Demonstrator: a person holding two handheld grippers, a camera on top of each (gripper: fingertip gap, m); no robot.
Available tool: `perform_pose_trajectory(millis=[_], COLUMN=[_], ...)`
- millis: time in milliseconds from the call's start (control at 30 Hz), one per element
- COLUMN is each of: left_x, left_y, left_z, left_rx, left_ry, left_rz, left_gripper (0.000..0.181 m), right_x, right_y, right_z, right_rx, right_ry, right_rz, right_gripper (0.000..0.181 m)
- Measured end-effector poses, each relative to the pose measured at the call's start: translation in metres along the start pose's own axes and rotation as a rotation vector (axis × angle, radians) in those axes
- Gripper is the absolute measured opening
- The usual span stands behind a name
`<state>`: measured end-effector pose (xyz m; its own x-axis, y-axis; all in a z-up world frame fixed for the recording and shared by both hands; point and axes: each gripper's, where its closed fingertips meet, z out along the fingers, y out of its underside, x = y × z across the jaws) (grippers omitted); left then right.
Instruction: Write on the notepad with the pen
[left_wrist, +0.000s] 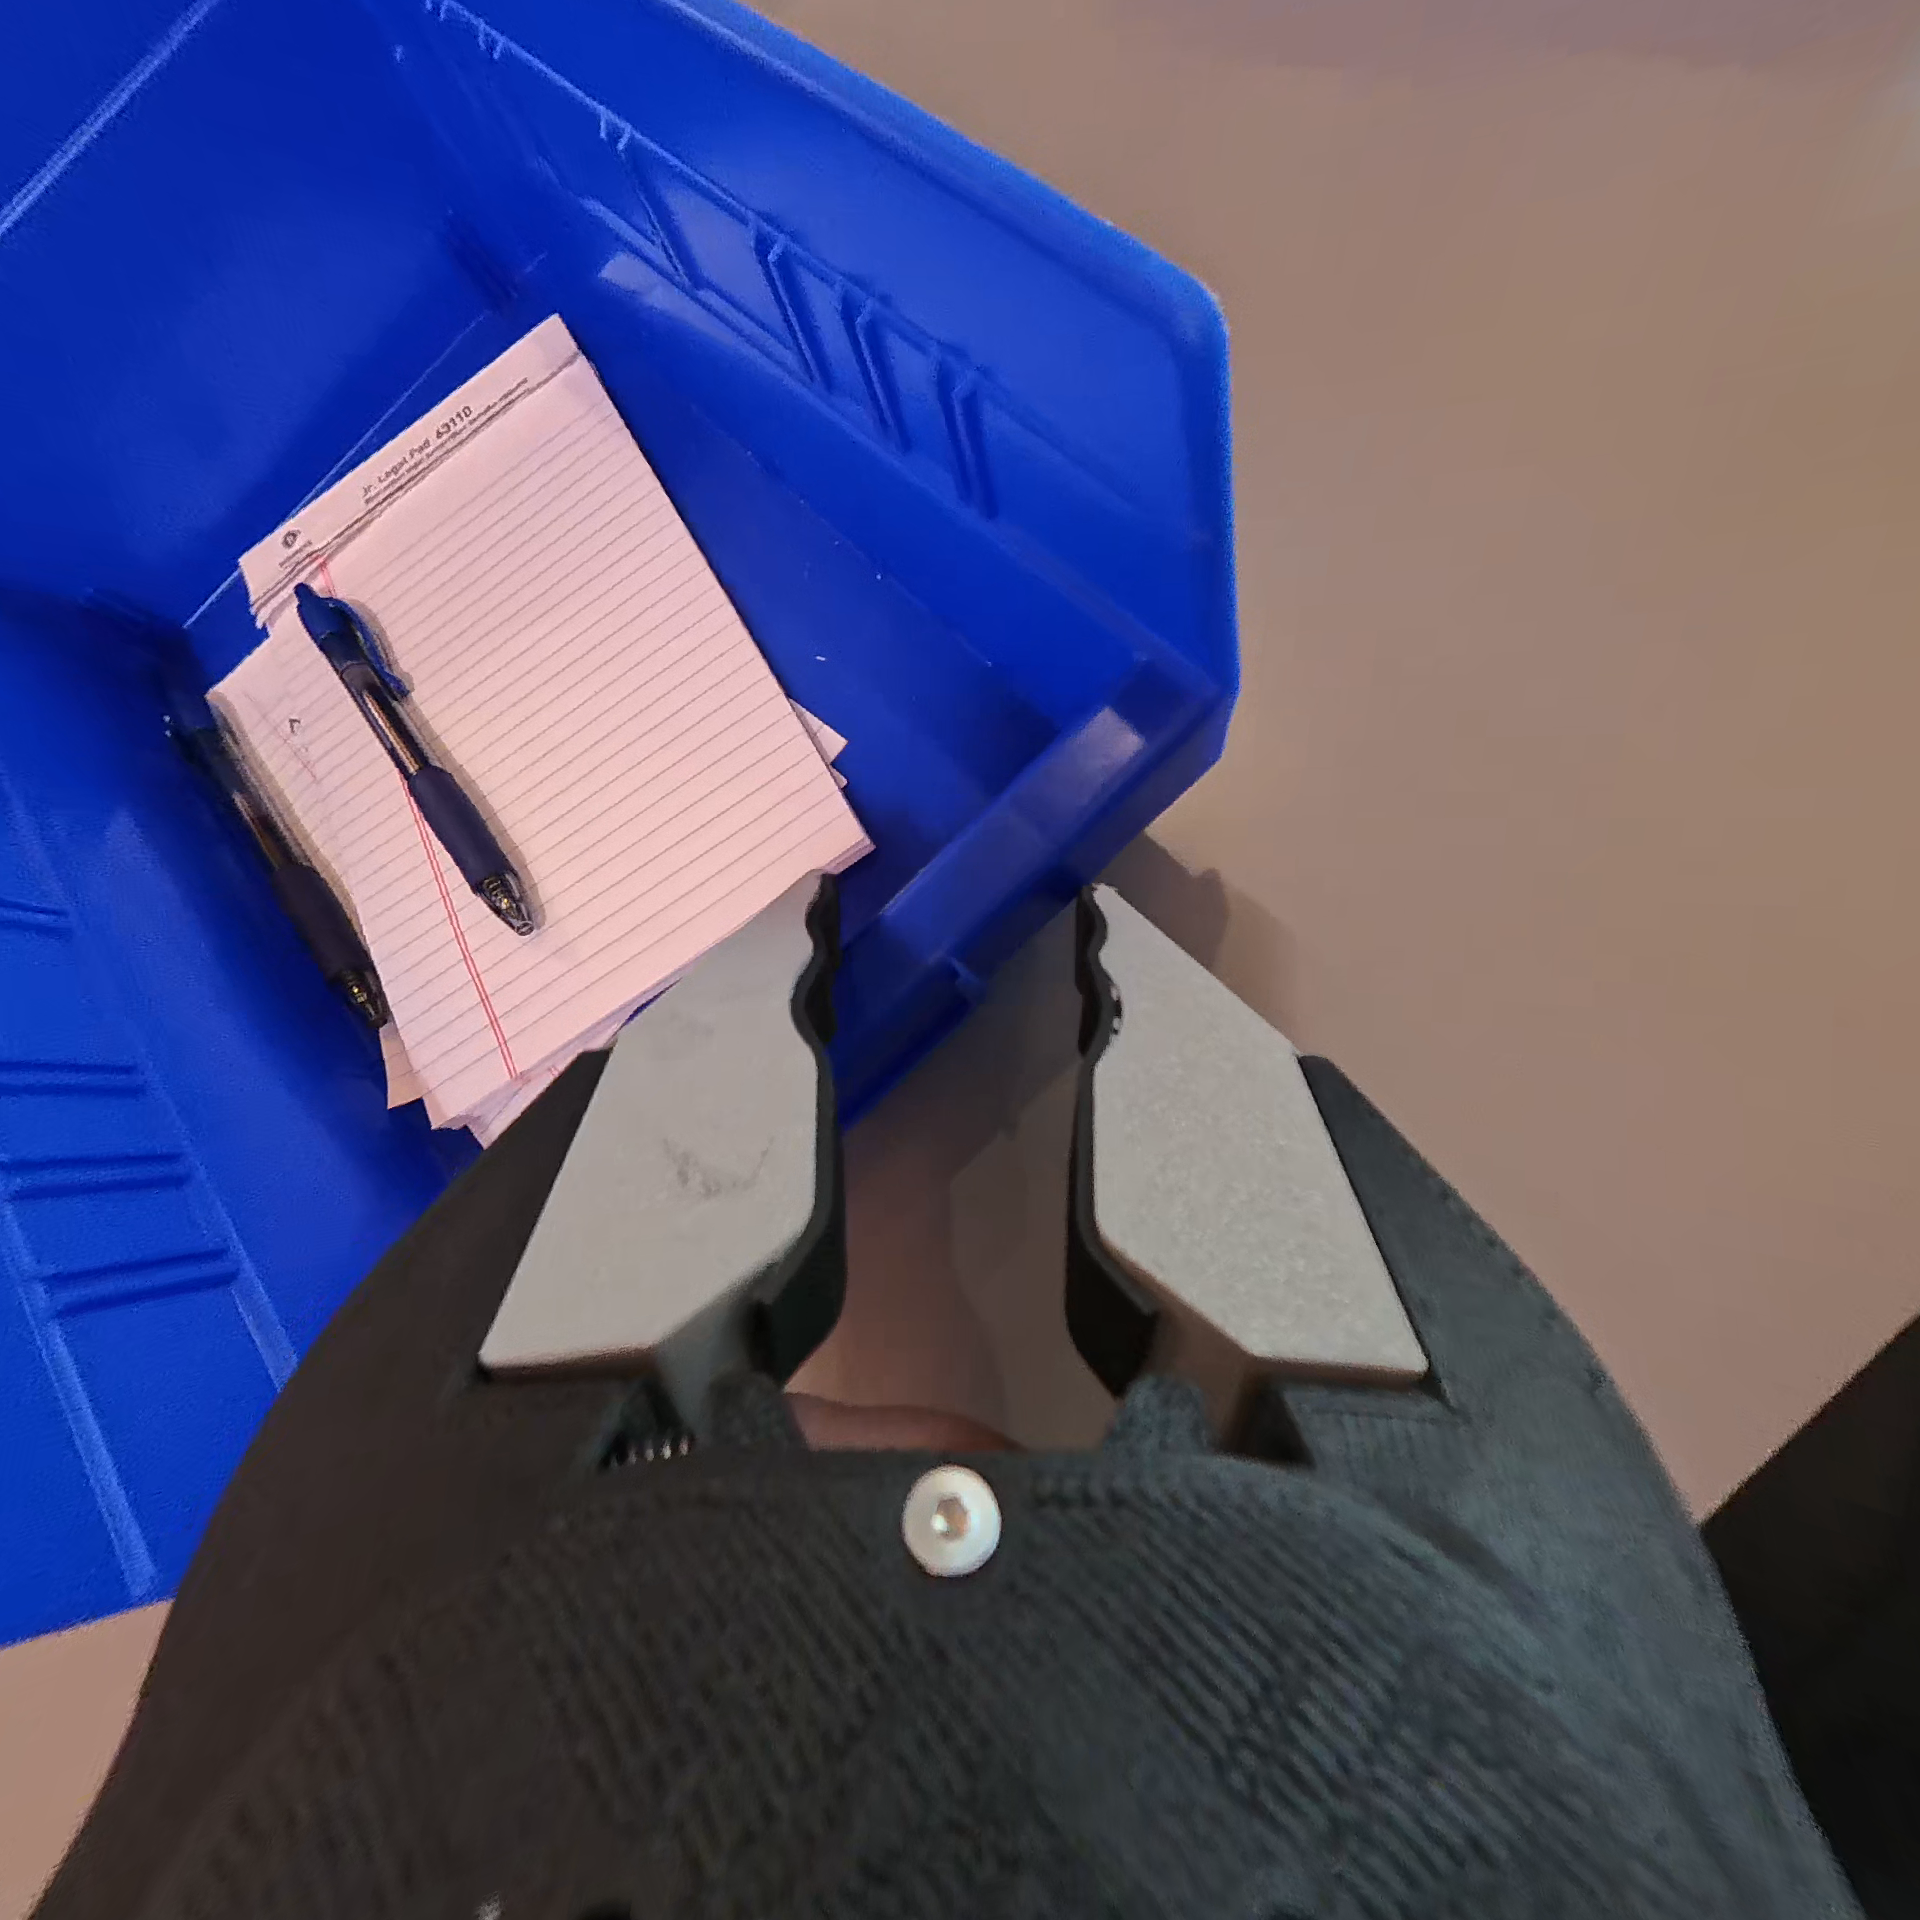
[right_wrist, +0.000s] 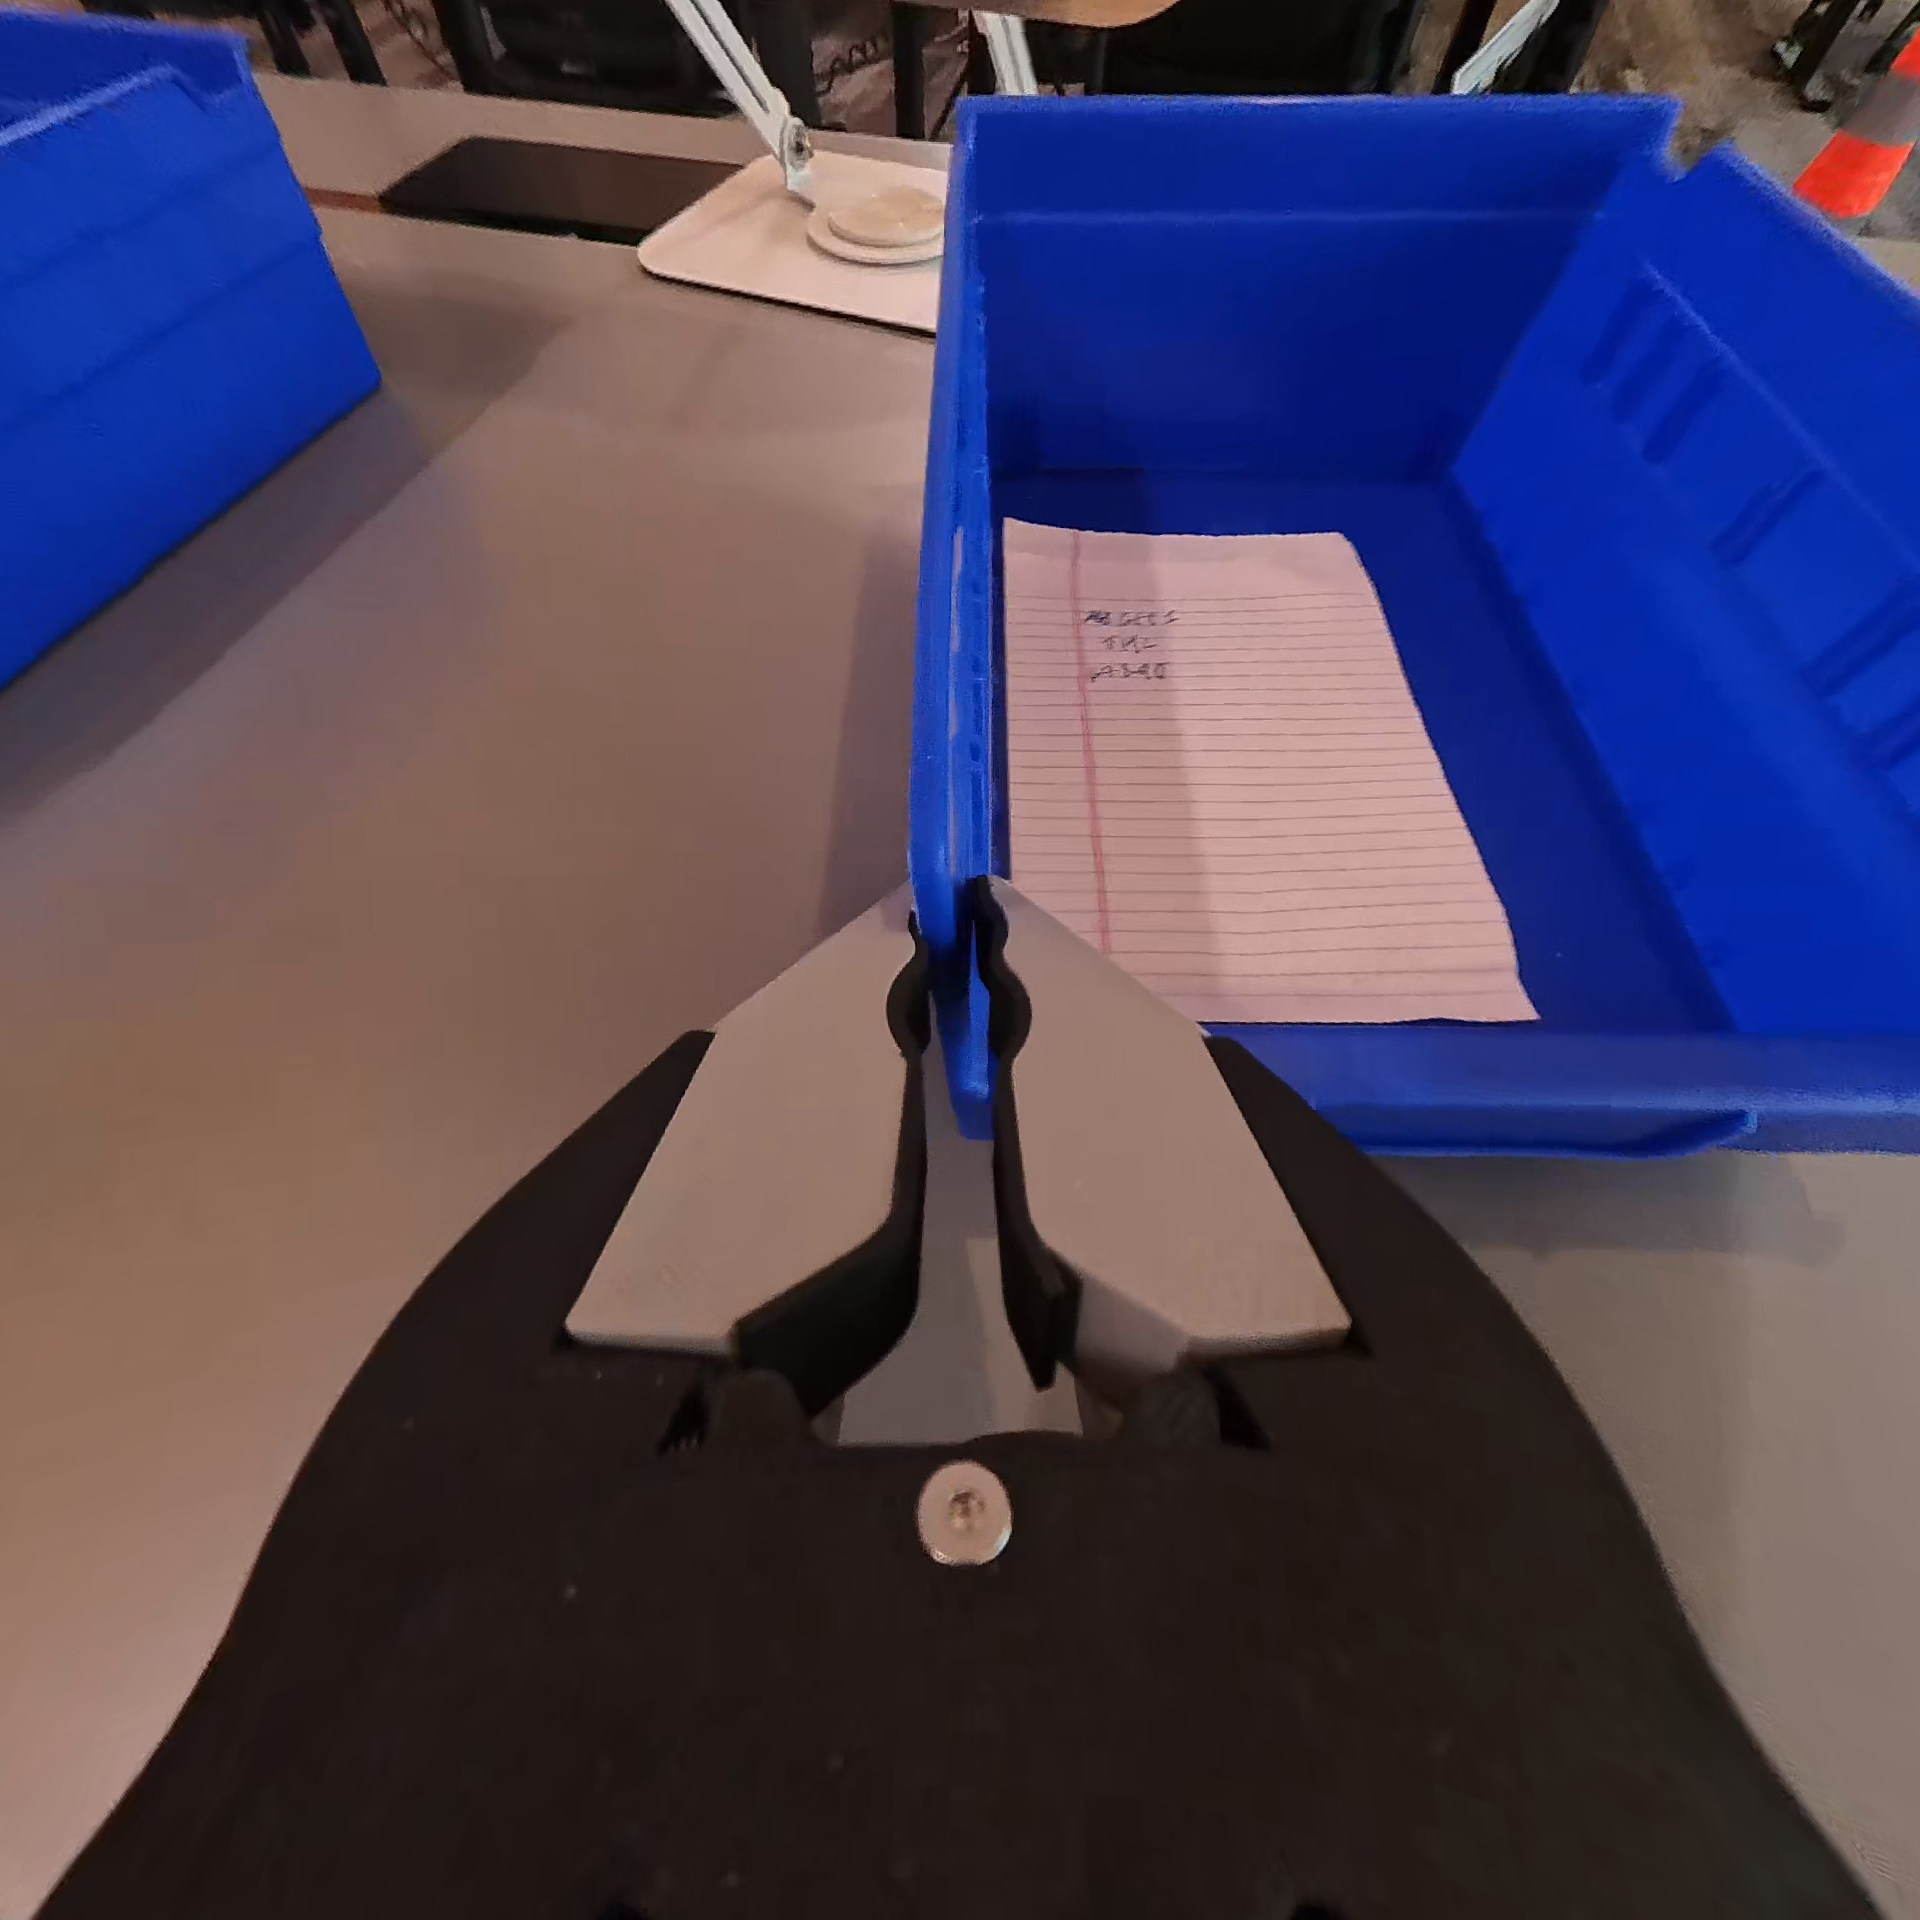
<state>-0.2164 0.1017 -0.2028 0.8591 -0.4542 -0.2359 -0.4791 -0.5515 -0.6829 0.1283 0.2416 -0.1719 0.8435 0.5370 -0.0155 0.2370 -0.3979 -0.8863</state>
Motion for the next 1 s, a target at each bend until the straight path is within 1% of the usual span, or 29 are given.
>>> perform_pose_trajectory(millis=[133, 233, 267, 333, 367, 400, 433, 467, 533, 567, 633, 667, 733, 833, 867, 900, 933, 1000], left_x=[0.000, 0.010, 0.019, 0.049, 0.068, 0.087, 0.105, 0.119, 0.137, 0.141, 0.151, 0.147, 0.124, 0.094, 0.089, 0.084, 0.074, 0.048], left_y=[-0.003, -0.022, -0.030, -0.050, -0.061, -0.072, -0.083, -0.092, -0.105, -0.110, -0.117, -0.122, -0.132, -0.153, -0.159, -0.164, -0.167, -0.169], left_z=[-0.007, -0.031, -0.042, -0.064, -0.073, -0.079, -0.080, -0.075, -0.047, -0.029, 0.004, 0.021, 0.052, 0.090, 0.102, 0.112, 0.123, 0.143], left_rx=[0.032, 0.158, 0.208, 0.307, 0.352, 0.393, 0.423, 0.437, 0.426, 0.419, 0.375, 0.346, 0.307, 0.298, 0.285, 0.273, 0.264, 0.232], left_ry=[-0.066, -0.067, -0.030, 0.109, 0.194, 0.273, 0.328, 0.353, 0.330, 0.310, 0.339, 0.316, 0.177, 0.026, 0.022, 0.033, 0.011, -0.047], left_rz=[0.021, 0.023, 0.016, -0.007, -0.012, -0.008, 0.001, 0.009, 0.043, 0.049, 0.025, -0.005, -0.061, -0.105, -0.111, -0.099, -0.105, -0.144], left_gripper=[0.046, 0.045, 0.044, 0.041, 0.040, 0.039, 0.036, 0.032, 0.025, 0.025, 0.031, 0.033, 0.025, 0.025, 0.025, 0.027, 0.032, 0.028], right_x=[-0.011, -0.017, -0.019, -0.028, -0.039, -0.051, -0.063, -0.075, -0.100, -0.112, -0.126, -0.128, -0.128, -0.132, -0.132, -0.127, -0.117, -0.097], right_y=[-0.003, -0.017, -0.023, -0.033, -0.036, -0.038, -0.039, -0.039, -0.043, -0.046, -0.058, -0.064, -0.076, -0.095, -0.100, -0.103, -0.105, -0.105], right_z=[0.003, -0.014, -0.022, -0.036, -0.040, -0.041, -0.039, -0.034, -0.019, -0.009, 0.015, 0.029, 0.055, 0.090, 0.102, 0.115, 0.128, 0.151], right_rx=[-0.005, 0.096, 0.142, 0.202, 0.209, 0.202, 0.182, 0.156, 0.112, 0.102, 0.114, 0.123, 0.140, 0.186, 0.193, 0.189, 0.173, 0.134], right_ry=[-0.066, -0.104, -0.109, -0.146, -0.190, -0.238, -0.275, -0.305, -0.367, -0.392, -0.392, -0.372, -0.312, -0.261, -0.236, -0.181, -0.104, 0.013], right_rz=[0.005, -0.011, -0.020, -0.051, -0.070, -0.088, -0.106, -0.128, -0.171, -0.187, -0.204, -0.206, -0.210, -0.227, -0.244, -0.264, -0.274, -0.267], right_gripper=[0.008, 0.020, 0.022, 0.025, 0.031, 0.028, 0.029, 0.029, 0.030, 0.031, 0.035, 0.037, 0.039, 0.040, 0.035, 0.033, 0.032, 0.031])
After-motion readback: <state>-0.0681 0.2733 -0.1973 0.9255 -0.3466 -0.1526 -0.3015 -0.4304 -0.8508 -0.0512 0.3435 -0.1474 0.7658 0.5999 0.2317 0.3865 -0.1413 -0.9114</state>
